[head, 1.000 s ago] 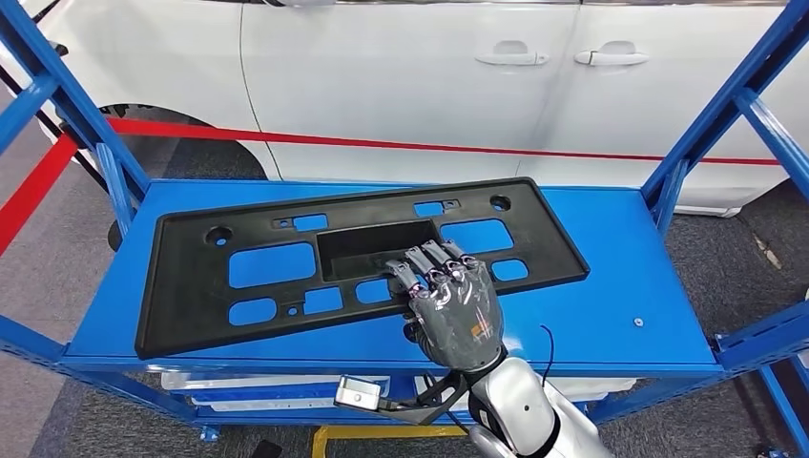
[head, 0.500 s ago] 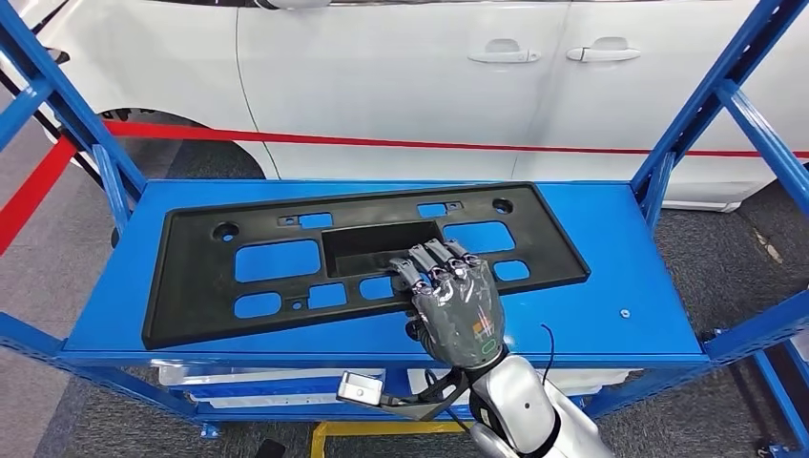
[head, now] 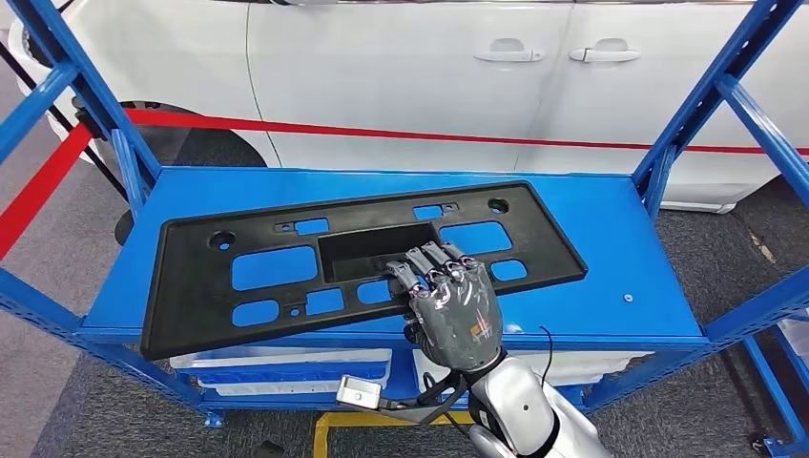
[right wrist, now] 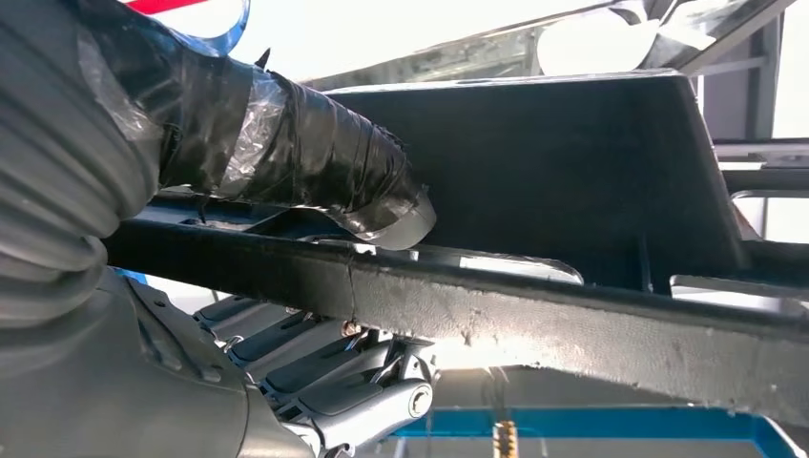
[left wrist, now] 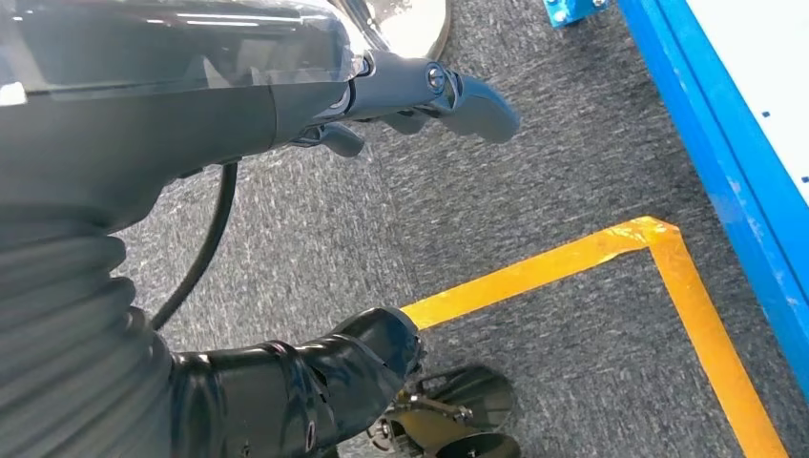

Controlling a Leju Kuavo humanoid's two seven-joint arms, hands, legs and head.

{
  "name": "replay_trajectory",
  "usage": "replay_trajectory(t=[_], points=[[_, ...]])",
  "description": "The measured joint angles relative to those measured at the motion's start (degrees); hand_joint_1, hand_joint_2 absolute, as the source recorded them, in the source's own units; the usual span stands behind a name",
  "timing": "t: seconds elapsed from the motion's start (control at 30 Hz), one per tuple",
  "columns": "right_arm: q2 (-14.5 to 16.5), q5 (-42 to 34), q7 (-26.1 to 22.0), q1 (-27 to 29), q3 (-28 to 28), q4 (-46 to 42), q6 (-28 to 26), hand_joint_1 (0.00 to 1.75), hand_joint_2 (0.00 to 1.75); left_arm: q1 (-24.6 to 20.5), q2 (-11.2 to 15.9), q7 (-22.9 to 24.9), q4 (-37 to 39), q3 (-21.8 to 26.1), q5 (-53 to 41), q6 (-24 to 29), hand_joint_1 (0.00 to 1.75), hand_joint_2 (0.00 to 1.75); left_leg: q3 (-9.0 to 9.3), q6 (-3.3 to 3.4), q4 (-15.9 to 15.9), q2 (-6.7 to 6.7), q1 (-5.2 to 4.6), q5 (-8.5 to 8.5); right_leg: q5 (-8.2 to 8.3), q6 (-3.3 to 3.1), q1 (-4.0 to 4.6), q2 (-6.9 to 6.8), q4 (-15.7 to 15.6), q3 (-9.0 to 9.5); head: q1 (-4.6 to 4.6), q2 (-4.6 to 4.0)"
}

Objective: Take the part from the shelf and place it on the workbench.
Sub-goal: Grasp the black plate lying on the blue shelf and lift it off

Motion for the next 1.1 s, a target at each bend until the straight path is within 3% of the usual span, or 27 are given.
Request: replay_trajectory(t=[0.1,0.13,0.17,0.2,0.3,0.33,0.4,0.47,0.53,0.6,0.63,0.67,0.7,0.77,0.83,0.87,0.97,1.03,1.1], points=[[0.0,0.0,0.0,0.0,0.0,0.1,0.0,1.75,1.75,-0.1,0.0,0.0,0.0,0.0,0.0,0.0,0.0,1.75,-1.45,0.62,-0.1,0.16,0.05,1.27,-6.81,0.72,-0.28,0.03,9.0,-3.16,0.05,0.0],[0.0,0.0,0.0,0.0,0.0,0.1,0.0,1.75,1.75,-0.1,0.0,0.0,0.0,0.0,0.0,0.0,0.0,1.75,-2.03,0.61,-0.1,0.19,0.02,1.66,-8.34,0.84,-0.34,0.03,12.1,-3.87,0.05,0.0],[0.0,0.0,0.0,0.0,0.0,0.2,0.0,1.75,1.75,0.0,0.0,0.0,0.0,0.0,0.0,0.0,0.0,1.75,-2.57,0.57,-0.1,0.22,-0.01,2.04,-8.79,0.86,-0.37,0.03,13.4,-3.7,0.04,0.0],[0.0,0.0,0.0,0.0,0.0,0.3,0.0,1.75,1.75,0.0,0.0,0.0,0.0,0.0,0.0,0.0,0.0,1.75,-3.08,0.5,0.0,0.22,-0.02,2.41,-8.23,0.77,-0.38,0.03,12.6,-2.39,0.04,0.0],[0.0,-0.1,0.0,-0.1,0.0,0.4,0.0,1.75,1.75,-0.1,-0.1,0.0,0.0,0.0,0.0,0.0,0.0,1.75,-4.08,0.02,0.0,0.15,-0.05,3.47,-5.07,-0.14,-0.06,0.03,1.5,5.58,0.02,0.0],[0.0,-0.1,0.0,-0.2,0.0,0.4,0.0,1.75,1.75,-0.1,-0.1,0.0,0.0,0.0,0.0,0.0,0.0,1.75,-4.19,-0.3,-0.1,0.14,-0.03,3.82,-4.48,-0.49,0.19,0.03,-1.2,7.22,0.05,0.0],[0.0,-0.2,0.0,-0.3,0.0,0.4,0.0,1.75,1.75,-0.1,-0.2,0.0,0.0,0.0,0.0,0.0,0.0,1.75,-4.26,-1.07,-0.4,0.16,0.06,4.55,-3.95,-0.98,0.65,0.04,-2.7,7.71,0.1,0.0],[0.0,-0.3,0.0,-0.3,0.0,0.4,0.1,1.75,1.75,-0.1,-0.2,0.0,0.0,0.0,0.0,0.0,0.0,1.75,-4.45,-1.78,-0.5,0.15,0.05,4.77,-2.97,-1.69,0.52,-0.07,-3.5,7.38,0.12,0.0],[0.1,-0.3,0.0,-0.3,0.0,0.4,0.1,1.75,1.75,-0.1,-0.2,0.0,0.0,0.0,0.0,0.0,0.0,1.75,-5.46,-2.31,1.9,0.12,0.06,1.81,-1.65,-2.62,0.18,-0.26,-4.2,6.7,0.04,0.0],[0.1,-0.3,0.0,-0.3,0.0,0.4,0.2,1.75,1.75,0.0,-0.2,0.0,0.0,0.0,0.0,0.0,0.0,1.75,-7.33,-2.73,8.3,0.11,0.18,-3.63,-0.55,-3.14,0.15,-0.37,-4.3,5.43,-0.02,0.0],[0.2,-0.3,0.0,-0.3,0.0,0.4,0.2,1.75,1.75,0.0,-0.2,0.0,0.0,0.0,0.0,0.0,0.0,1.75,-8.03,-2.95,11.6,0.12,0.2,-5.47,-0.06,-3.15,0.18,-0.4,-4.2,4.68,-0.03,0.0],[0.2,-0.3,0.0,-0.3,0.0,0.4,0.2,1.75,1.75,0.0,-0.2,0.0,0.0,0.0,0.0,0.0,0.0,1.75,-8.12,-3.15,13.8,0.13,0.23,-6.11,0.42,-3.1,0.19,-0.43,-4.0,3.9,-0.03,0.0],[0.2,-0.3,0.0,-0.2,0.0,0.5,0.2,1.75,1.75,0.0,-0.2,0.1,0.0,0.0,0.0,0.0,0.0,1.75,-7.32,-3.3,14.2,0.14,0.28,-5.56,0.85,-2.98,0.16,-0.44,-3.8,3.09,-0.03,0.0],[0.2,-0.3,0.0,-0.2,0.0,0.5,0.2,1.75,1.75,-0.1,-0.1,0.1,0.0,0.0,0.0,0.0,0.0,1.75,-2.85,-3.36,9.1,0.17,0.41,-3.01,1.51,-2.57,0.06,-0.44,-2.9,1.5,-0.04,0.0],[0.2,-0.4,0.0,-0.2,0.0,0.5,0.2,1.75,1.75,-0.2,-0.1,0.1,0.0,0.0,0.0,0.0,0.0,1.75,1.86,-2.98,2.3,0.08,0.32,-2.43,1.93,-2.02,0.13,-0.45,-1.9,0.26,-0.01,0.0],[0.3,-0.4,0.0,-0.2,0.0,0.4,0.2,1.75,1.75,-0.3,-0.1,0.1,0.0,0.0,0.0,0.0,0.0,1.75,2.88,-2.67,0.5,0.0,0.2,-2.73,2.15,-1.7,0.19,-0.46,-1.5,-0.06,0.01,0.0],[0.3,-0.5,-0.1,-0.2,0.0,0.4,0.2,1.75,1.75,-0.1,-0.2,0.1,0.0,0.0,0.0,0.0,0.0,1.75,2.35,-1.38,-0.3,0.0,0.1,-2.18,2.79,-0.59,0.16,-0.36,-1.3,-0.45,0.06,0.0],[0.3,-0.9,-0.1,-0.2,0.0,0.5,0.4,1.75,1.75,-0.2,-0.2,0.1,0.0,0.0,0.0,0.0,0.0,1.75,1.59,-0.38,-0.5,0.23,0.26,-1.03,0.19,0.11,-0.05,-0.18,0.7,-1.48,0.07,0.0],[0.3,-2.0,-0.4,-0.1,0.0,0.5,0.7,1.75,1.75,-0.2,-0.2,0.2,0.0,0.0,0.0,0.0,0.0,1.75,0.3,0.13,-0.5,0.37,0.31,0.1,-5.11,0.61,-0.28,-0.11,6.6,-3.41,0.08,0.0]])
